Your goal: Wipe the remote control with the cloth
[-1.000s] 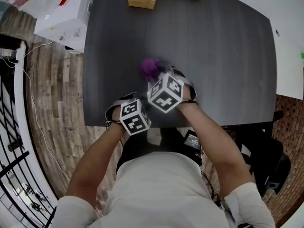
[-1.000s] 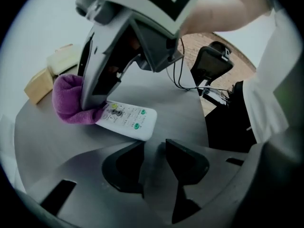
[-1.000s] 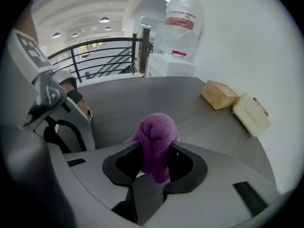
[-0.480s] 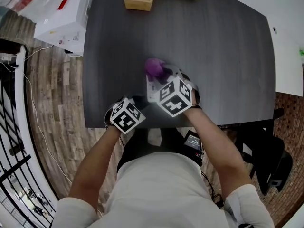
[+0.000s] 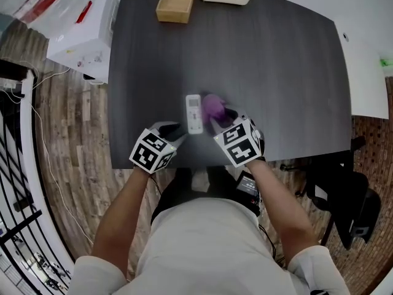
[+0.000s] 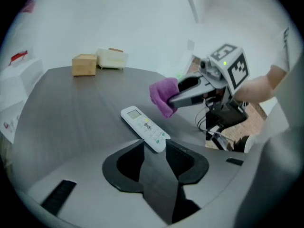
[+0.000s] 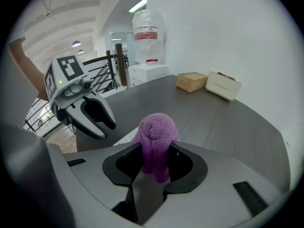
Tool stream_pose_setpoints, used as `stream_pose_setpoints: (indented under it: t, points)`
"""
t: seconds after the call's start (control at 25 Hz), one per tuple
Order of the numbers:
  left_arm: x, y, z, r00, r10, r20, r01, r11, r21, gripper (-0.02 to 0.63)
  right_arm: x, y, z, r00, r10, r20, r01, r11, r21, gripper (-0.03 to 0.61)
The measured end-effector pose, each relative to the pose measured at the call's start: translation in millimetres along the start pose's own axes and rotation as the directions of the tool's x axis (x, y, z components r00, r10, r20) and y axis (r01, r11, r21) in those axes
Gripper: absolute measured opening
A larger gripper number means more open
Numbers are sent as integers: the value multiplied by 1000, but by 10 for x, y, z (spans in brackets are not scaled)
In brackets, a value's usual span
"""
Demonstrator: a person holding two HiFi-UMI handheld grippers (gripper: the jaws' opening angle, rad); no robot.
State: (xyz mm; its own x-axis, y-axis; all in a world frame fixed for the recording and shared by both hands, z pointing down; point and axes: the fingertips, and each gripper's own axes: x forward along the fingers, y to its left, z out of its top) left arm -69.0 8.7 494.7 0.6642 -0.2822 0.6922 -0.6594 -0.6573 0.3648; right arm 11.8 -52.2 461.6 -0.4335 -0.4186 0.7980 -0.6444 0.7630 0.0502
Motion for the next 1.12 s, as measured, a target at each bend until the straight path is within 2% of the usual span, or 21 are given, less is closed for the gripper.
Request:
stream_pose_setpoints:
  t: [0.12, 0.28, 0.48, 0.6, 0.76, 0.96, 1.12]
  points:
    - [-190, -16, 121, 990, 4, 140, 11, 994, -111, 141, -108, -8, -11, 1000, -24, 19, 23, 998, 60, 132]
    - [-437, -43, 237, 965, 41, 260, 1, 987, -158, 119, -227, -19, 14, 997, -63, 36, 60, 995, 84, 132]
    - [-682, -181, 383, 932, 11, 362, 52, 985, -164, 47, -416, 6, 29, 992, -107, 63, 98, 987, 126, 132]
    - [-855, -260, 473, 911, -12, 412, 82, 985, -151, 29, -541, -11, 58, 986, -143, 91, 128, 981, 148, 132]
    - [-1021, -441, 543, 897, -48, 439, 110, 987, -116, 26, -770, -12, 65, 976, -177, 126, 151, 970, 189, 132]
    - [-1264, -713, 610, 868, -54, 493, 120, 987, -103, 26, -1081, 77, 118, 971, -159, 179, 122, 972, 200, 132]
    - [-1456, -1054, 637, 838, -32, 545, 101, 990, -97, 26, -1429, 160, -34, 968, -136, 211, 96, 977, 190, 132]
